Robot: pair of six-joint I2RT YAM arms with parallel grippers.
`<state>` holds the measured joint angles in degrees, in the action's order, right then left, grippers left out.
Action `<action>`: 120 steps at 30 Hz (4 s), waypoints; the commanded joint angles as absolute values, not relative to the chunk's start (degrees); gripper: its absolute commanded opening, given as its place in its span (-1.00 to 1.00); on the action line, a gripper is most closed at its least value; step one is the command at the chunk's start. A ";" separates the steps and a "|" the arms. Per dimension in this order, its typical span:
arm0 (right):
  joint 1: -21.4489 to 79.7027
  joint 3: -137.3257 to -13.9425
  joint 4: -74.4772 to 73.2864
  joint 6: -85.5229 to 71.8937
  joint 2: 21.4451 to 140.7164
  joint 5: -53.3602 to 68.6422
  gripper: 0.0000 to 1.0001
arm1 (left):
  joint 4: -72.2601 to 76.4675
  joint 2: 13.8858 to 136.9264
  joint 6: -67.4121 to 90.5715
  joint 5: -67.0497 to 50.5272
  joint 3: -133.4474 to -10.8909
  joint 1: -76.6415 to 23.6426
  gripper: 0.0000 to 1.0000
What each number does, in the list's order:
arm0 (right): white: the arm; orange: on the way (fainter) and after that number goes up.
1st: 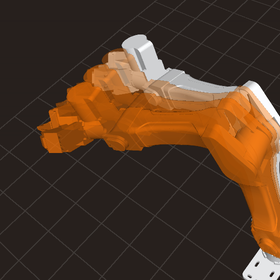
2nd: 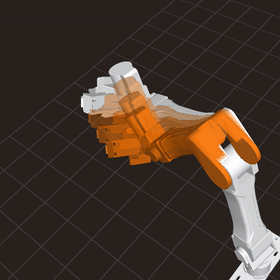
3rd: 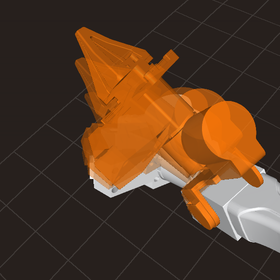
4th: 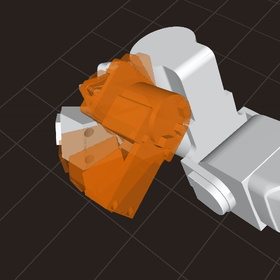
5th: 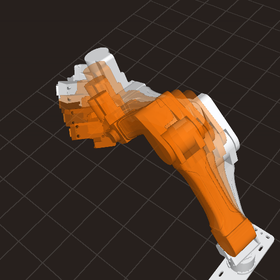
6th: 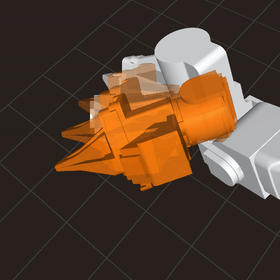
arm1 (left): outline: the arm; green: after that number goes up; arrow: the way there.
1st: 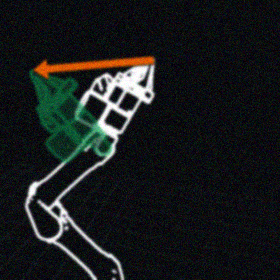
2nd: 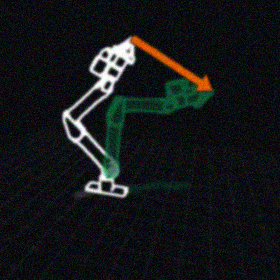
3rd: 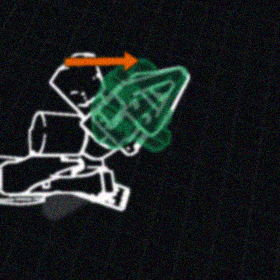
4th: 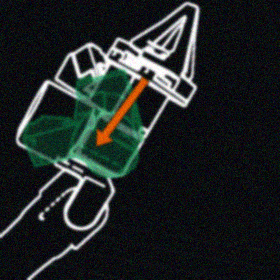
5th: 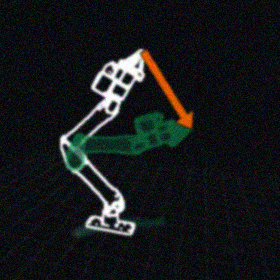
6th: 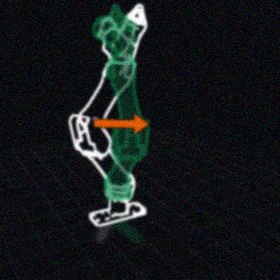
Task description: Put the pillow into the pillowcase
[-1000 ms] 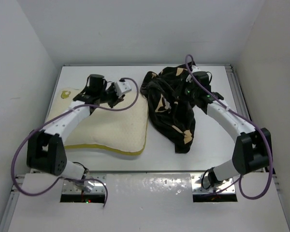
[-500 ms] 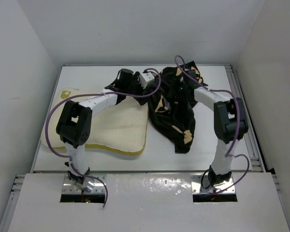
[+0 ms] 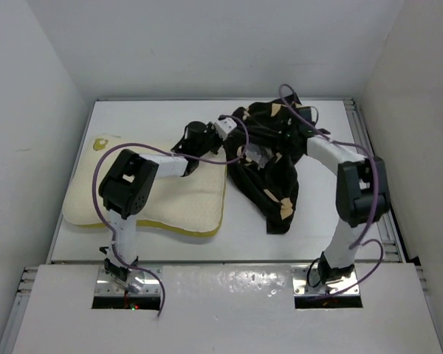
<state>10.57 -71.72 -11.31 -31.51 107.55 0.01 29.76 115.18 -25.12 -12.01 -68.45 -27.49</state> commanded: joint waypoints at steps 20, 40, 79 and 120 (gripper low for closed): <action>9.84 -70.39 -12.48 -28.56 89.63 5.00 -1.00 | -15.04 112.14 -55.99 -25.98 -92.79 -21.02 0.92; 15.29 -67.06 -10.46 -29.27 90.00 3.96 -1.00 | -28.31 101.71 -29.93 -9.23 -87.38 17.12 0.99; 14.41 -83.23 -3.25 -39.82 109.41 5.79 -1.00 | -61.20 62.07 -106.75 -18.44 -46.57 39.37 0.99; 17.40 -85.52 -6.77 -42.36 113.73 1.76 -1.00 | -53.61 114.71 -62.59 -41.57 -84.38 -11.34 -1.00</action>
